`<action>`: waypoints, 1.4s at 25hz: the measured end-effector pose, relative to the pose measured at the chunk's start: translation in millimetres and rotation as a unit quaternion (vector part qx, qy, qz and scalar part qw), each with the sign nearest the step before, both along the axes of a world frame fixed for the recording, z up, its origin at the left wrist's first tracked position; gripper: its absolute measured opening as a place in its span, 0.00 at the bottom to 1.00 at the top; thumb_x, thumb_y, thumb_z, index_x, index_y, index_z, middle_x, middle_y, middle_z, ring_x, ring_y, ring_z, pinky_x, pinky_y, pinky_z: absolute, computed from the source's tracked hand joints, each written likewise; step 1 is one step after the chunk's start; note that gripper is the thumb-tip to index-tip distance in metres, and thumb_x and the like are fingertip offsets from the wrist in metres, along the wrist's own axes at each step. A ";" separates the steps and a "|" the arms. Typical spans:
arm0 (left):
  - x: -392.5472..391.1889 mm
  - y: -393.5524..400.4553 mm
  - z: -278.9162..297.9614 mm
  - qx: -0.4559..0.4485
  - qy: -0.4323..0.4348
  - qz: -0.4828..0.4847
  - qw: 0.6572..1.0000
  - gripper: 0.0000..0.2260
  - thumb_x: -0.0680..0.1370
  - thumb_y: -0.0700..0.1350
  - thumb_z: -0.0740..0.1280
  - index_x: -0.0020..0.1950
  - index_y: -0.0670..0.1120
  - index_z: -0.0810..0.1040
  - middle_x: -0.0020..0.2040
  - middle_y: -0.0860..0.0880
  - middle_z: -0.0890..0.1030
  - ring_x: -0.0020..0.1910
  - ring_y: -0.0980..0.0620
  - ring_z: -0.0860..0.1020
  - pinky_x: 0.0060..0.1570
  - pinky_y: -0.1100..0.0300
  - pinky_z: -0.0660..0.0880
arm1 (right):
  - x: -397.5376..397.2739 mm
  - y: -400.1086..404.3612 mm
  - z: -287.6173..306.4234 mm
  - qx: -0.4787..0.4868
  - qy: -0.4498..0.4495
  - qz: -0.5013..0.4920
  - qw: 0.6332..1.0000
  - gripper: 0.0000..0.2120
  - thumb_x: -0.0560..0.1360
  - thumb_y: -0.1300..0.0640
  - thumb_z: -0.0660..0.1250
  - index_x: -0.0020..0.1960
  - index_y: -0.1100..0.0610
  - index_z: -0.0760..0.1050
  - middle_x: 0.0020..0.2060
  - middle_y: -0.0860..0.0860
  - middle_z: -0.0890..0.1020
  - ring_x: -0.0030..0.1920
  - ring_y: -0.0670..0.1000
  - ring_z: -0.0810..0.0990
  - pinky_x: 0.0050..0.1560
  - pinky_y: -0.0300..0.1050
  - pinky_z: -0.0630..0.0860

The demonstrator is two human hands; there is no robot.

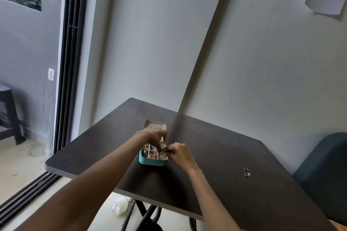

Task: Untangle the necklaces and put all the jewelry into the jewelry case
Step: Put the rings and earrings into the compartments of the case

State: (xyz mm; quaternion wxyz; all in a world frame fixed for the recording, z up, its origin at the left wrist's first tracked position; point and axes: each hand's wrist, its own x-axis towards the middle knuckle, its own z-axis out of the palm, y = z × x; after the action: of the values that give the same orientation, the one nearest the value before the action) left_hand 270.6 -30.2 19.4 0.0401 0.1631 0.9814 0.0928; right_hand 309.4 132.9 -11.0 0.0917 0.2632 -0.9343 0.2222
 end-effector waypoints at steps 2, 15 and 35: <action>-1.7 -2.1 0.7 0.000 -0.018 0.004 1.000 0.27 0.68 0.52 0.74 0.64 0.51 0.69 0.63 0.48 0.73 0.61 0.48 0.72 0.54 0.56 0.69 | -0.5 -1.6 -2.0 -0.003 0.004 -0.005 1.000 0.10 0.73 0.58 0.70 0.53 0.54 0.83 0.48 0.55 0.83 0.47 0.52 0.80 0.51 0.37 0.73; 3.5 2.5 10.5 -0.041 0.002 -0.001 0.999 0.28 0.68 0.52 0.75 0.65 0.51 0.68 0.62 0.49 0.73 0.60 0.48 0.72 0.51 0.56 0.68 | 9.4 -3.7 -18.3 -0.033 0.059 -0.017 0.998 0.08 0.75 0.61 0.65 0.49 0.60 0.82 0.45 0.52 0.78 0.42 0.51 0.79 0.47 0.43 0.77; 7.4 4.8 14.4 0.014 -0.009 0.002 1.000 0.25 0.70 0.49 0.74 0.64 0.49 0.71 0.61 0.48 0.74 0.59 0.48 0.73 0.52 0.56 0.70 | 14.3 -2.4 -30.8 -0.139 0.044 -0.056 0.988 0.06 0.76 0.63 0.64 0.47 0.60 0.80 0.46 0.52 0.81 0.43 0.47 0.77 0.42 0.31 0.71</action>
State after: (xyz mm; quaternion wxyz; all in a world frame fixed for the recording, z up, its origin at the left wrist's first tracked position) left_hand 278.1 -25.4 33.8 0.0465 0.1613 0.9798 0.1085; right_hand 323.7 130.6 -41.8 0.1811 0.2045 -0.9028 0.3321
